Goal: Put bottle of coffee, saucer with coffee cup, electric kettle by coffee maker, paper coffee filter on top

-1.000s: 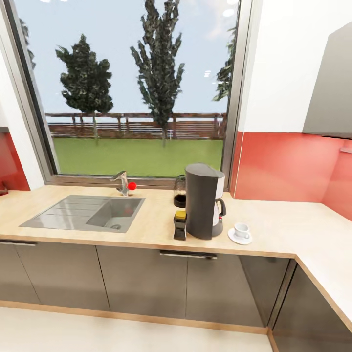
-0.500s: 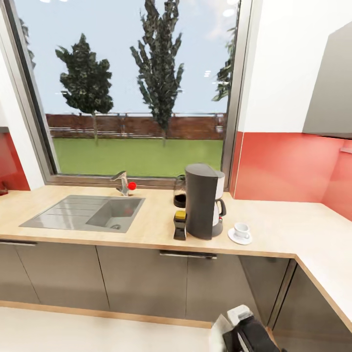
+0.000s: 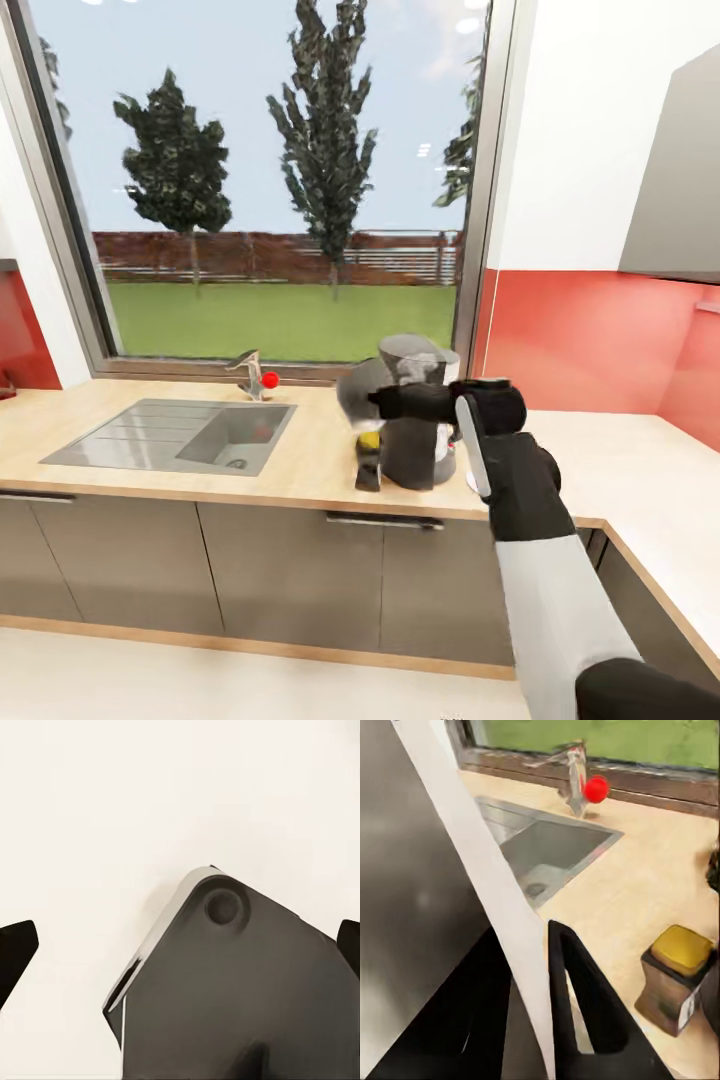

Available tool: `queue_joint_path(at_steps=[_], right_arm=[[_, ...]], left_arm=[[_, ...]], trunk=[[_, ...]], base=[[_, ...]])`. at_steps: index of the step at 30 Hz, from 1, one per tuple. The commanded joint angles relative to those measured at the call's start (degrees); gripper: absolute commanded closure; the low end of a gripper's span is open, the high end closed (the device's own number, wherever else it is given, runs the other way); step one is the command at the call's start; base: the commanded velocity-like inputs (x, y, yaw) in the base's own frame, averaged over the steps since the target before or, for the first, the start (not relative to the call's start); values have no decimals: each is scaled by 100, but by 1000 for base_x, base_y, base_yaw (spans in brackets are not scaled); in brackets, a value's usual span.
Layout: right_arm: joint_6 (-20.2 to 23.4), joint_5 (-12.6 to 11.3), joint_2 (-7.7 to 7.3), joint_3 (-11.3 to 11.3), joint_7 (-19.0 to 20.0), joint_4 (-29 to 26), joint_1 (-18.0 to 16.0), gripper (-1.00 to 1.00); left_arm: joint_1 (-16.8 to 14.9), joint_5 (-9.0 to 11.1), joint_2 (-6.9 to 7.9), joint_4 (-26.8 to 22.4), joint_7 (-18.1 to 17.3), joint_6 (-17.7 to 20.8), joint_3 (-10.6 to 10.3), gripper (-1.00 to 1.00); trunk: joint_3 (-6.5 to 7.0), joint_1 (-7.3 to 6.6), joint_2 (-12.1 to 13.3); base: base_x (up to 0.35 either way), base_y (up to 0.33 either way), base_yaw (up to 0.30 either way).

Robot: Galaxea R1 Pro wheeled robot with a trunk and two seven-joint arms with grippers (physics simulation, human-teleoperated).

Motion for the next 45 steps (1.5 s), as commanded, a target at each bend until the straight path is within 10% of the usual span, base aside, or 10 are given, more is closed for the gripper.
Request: queue_joint_path(at_steps=[1, 13, 18, 26, 32, 38, 42, 45], right_arm=[[33, -18, 12, -143, 45, 252, -727, 100], [33, -125, 12, -1725, -42, 4811, -4385, 100], [33, 6, 12, -2004, -1393, 6100, -5502, 100], [33, 28, 12, -2186, -2880, 6268, -5705, 100], [33, 26, -8, -3057, -3752, 6751, -5713, 100], [33, 26, -506, -4043, -3921, 7381, -5716, 100], [33, 184, -917, -4216, -3875, 8099, -5807, 100], [33, 626, -959, -4194, -3687, 8202, -5819, 100]], left_arm=[[5, 38, 4, -9, 10, 1, 0, -100], [5, 105, -4, 235, -49, -61, 6, -100], [5, 418, -5, 325, -55, -64, 14, -100], [5, 656, -53, 313, -60, -90, 15, -100], [5, 664, -90, 302, -61, -98, 17, -100], [5, 665, -86, 310, -61, -99, 12, -100], [5, 671, -59, 272, -55, -98, 9, -100], [5, 671, -68, 194, -36, -91, 13, -100]], trunk=[[2, 1, -5], [2, 1, -5], [2, 1, -5], [2, 1, -5], [2, 1, -5], [2, 1, -5], [2, 1, -5], [2, 1, -5]], base=[[0, 0, 0], [0, 0, 0], [0, 0, 0], [0, 0, 0], [0, 0, 0], [0, 0, 0], [0, 0, 0], [0, 0, 0]])
